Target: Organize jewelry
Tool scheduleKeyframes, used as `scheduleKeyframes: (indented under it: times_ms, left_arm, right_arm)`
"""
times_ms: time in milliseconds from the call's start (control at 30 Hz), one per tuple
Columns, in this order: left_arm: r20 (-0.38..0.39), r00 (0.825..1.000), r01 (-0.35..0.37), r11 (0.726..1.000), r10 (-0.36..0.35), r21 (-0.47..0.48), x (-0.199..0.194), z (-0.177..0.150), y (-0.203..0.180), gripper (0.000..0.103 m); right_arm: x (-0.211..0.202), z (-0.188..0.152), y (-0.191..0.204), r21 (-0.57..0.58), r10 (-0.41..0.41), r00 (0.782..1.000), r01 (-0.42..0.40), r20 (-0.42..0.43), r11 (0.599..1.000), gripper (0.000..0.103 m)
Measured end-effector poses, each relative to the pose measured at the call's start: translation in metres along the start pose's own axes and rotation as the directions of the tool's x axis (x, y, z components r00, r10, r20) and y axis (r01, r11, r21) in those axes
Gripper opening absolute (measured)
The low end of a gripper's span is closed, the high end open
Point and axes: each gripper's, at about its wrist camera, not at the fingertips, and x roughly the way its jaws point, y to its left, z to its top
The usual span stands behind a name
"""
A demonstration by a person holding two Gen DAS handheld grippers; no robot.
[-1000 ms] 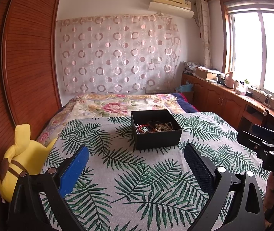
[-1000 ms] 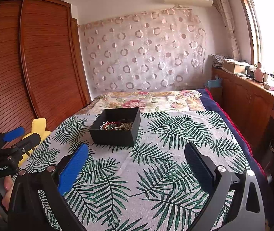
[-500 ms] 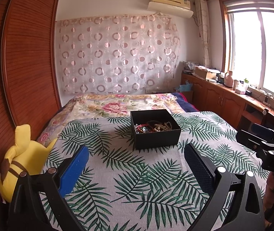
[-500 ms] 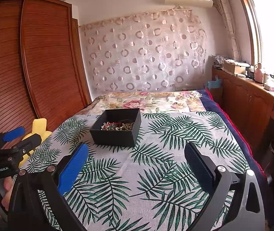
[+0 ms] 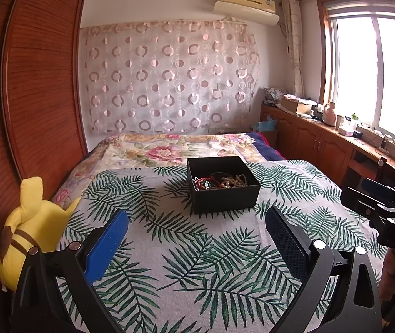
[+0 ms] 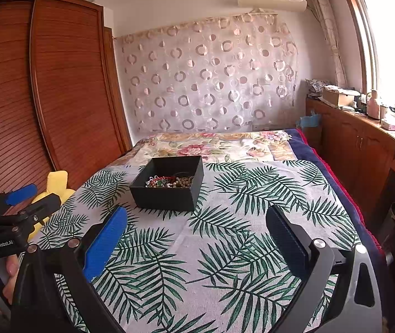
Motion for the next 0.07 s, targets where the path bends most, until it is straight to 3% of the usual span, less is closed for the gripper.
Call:
scheduleKeyframes:
  times_ms: [67]
  left_arm:
    - [0.001, 1.000, -0.003, 1.000, 0.003, 0.001, -0.0004, 0.0002, -0.0002, 0.096]
  right_arm:
    - [0.0008, -0.0003, 0.0006, 0.000, 0.001, 1.000, -0.001, -0.001, 1.000, 0.101]
